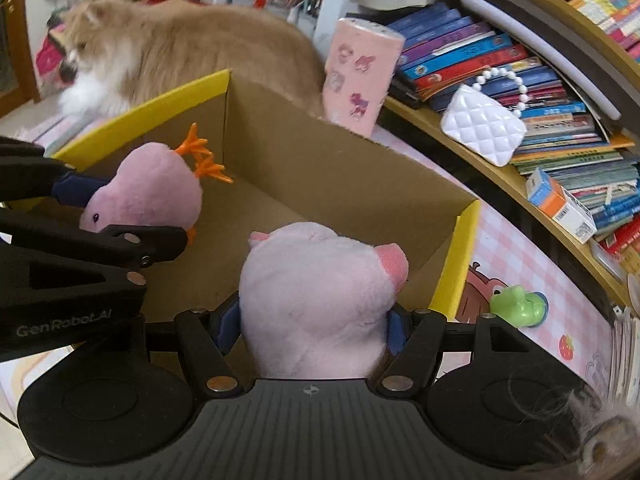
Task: Organize objects
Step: 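Lower both plush toys into the yellow box and open both grippers, then withdraw both grippers from the box back toward the small items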
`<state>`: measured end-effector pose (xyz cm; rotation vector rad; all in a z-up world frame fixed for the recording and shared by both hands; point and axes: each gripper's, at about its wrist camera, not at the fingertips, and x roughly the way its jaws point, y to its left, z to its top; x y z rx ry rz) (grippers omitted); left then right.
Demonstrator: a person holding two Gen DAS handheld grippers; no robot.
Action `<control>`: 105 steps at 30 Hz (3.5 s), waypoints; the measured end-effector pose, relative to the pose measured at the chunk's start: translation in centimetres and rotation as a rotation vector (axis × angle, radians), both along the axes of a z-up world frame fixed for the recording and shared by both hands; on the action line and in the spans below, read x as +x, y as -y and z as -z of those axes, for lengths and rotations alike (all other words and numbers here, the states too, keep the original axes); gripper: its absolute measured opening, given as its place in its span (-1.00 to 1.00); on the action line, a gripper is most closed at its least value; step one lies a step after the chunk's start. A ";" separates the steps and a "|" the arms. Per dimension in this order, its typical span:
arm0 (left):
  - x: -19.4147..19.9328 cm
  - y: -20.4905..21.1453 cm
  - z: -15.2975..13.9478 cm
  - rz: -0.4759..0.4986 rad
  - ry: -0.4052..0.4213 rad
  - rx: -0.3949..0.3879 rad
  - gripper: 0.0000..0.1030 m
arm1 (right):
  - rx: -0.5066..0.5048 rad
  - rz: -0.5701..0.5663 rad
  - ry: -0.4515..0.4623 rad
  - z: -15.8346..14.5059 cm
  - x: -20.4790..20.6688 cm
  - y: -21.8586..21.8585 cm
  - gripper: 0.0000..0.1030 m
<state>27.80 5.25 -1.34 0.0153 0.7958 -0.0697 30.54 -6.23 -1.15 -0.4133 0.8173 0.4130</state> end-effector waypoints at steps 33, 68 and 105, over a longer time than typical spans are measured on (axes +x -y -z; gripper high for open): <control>-9.6 -3.9 -6.6 -0.022 0.204 -0.023 0.42 | 0.170 0.164 0.230 -6.9 -10.4 0.3 0.55; -22.9 -5.9 1.1 0.035 -0.012 0.024 0.44 | 0.138 0.461 0.084 0.6 -28.6 -2.0 0.55; -17.7 5.8 2.5 0.124 -0.076 0.001 0.73 | 0.139 0.707 0.063 1.4 -25.3 10.2 0.90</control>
